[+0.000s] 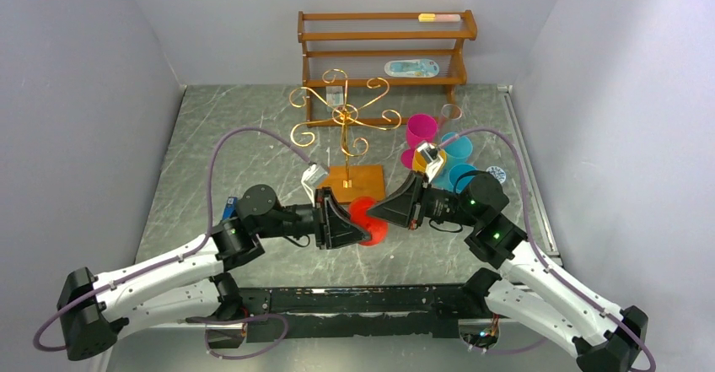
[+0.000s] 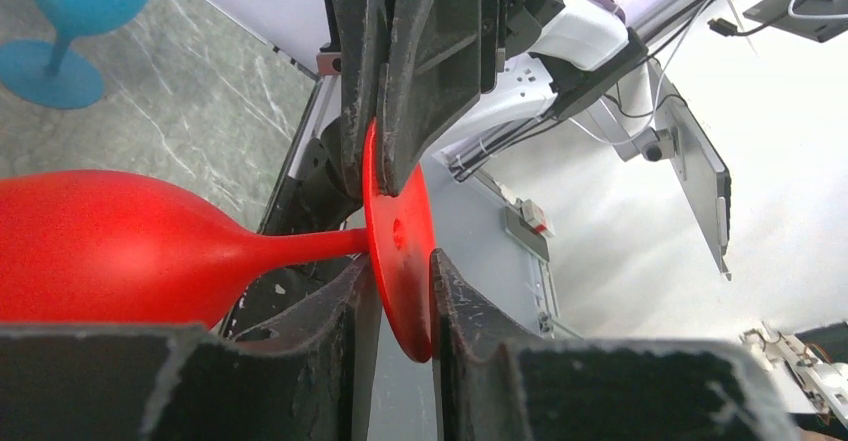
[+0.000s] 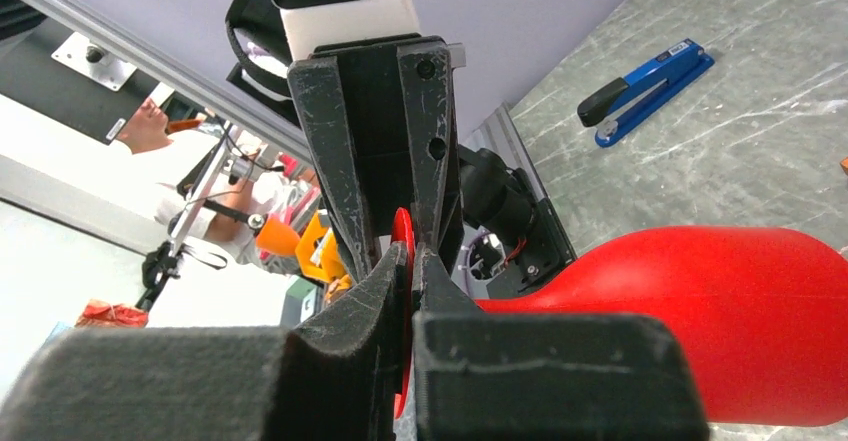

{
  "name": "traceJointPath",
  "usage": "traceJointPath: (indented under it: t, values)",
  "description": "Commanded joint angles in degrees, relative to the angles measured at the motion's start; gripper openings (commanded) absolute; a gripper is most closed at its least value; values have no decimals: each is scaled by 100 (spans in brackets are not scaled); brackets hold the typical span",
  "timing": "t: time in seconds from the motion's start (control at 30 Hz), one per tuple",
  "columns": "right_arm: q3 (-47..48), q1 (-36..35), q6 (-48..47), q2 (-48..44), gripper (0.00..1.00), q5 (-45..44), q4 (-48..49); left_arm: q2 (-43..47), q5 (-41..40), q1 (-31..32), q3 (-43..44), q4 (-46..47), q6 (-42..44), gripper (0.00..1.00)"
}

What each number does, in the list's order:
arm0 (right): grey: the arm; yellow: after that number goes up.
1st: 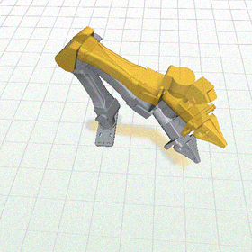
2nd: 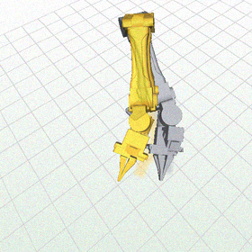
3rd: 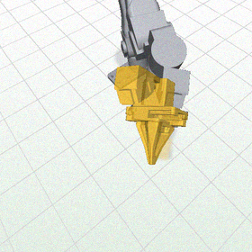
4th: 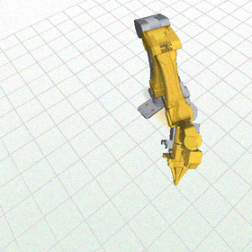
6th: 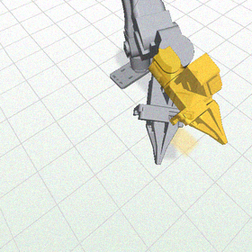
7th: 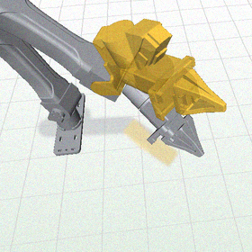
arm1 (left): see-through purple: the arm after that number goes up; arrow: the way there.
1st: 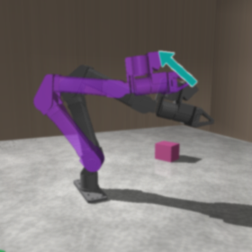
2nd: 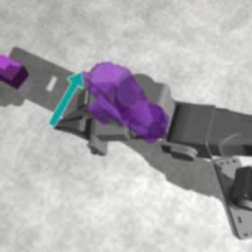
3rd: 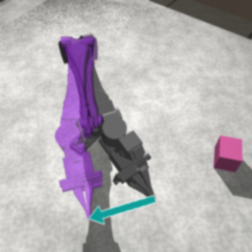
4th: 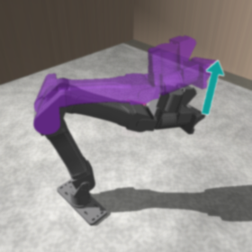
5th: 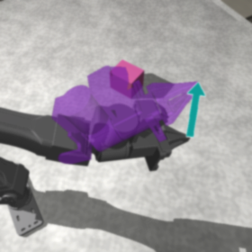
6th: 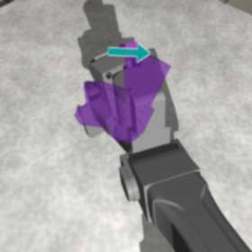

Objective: Take the wine glass off the wine glass rack
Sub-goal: Place the wine glass at the center of the board.

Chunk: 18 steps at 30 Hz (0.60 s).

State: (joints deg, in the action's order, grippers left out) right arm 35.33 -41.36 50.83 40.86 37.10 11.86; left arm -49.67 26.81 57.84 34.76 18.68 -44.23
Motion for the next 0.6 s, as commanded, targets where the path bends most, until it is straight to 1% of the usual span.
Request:
traceJointPath:
  t: [0.0, 0.13, 0.17, 0.23, 0.37, 0.43, 0.5, 0.57]
  values:
    - [-55, -63, 59, -81, 0, 86, 409, -258, 374, -9, 298, 164, 80, 29]
    - [-119, -56, 31, -161, 0, -11, 394, -350, 431, -10, 441, 9, 204, 30]
    - [-131, -56, 28, -174, 0, -26, 388, -350, 421, -10, 451, -21, 224, 28]
    - [-148, -57, -5, -175, 0, -51, 359, -350, 387, -10, 437, -57, 249, 19]
    - [-137, -60, -56, -71, 0, -23, 379, -422, 426, -10, 512, -100, 350, 13]
    - [-108, -56, -35, 7, 0, 20, 460, -467, 402, -10, 566, -149, 389, 7]
    - [-132, -58, 34, 45, 0, 17, 577, -467, 378, -10, 607, -171, 431, 5]
    - [-207, -56, 106, 53, 2, -15, 672, -429, 348, -10, 631, -218, 497, 5]
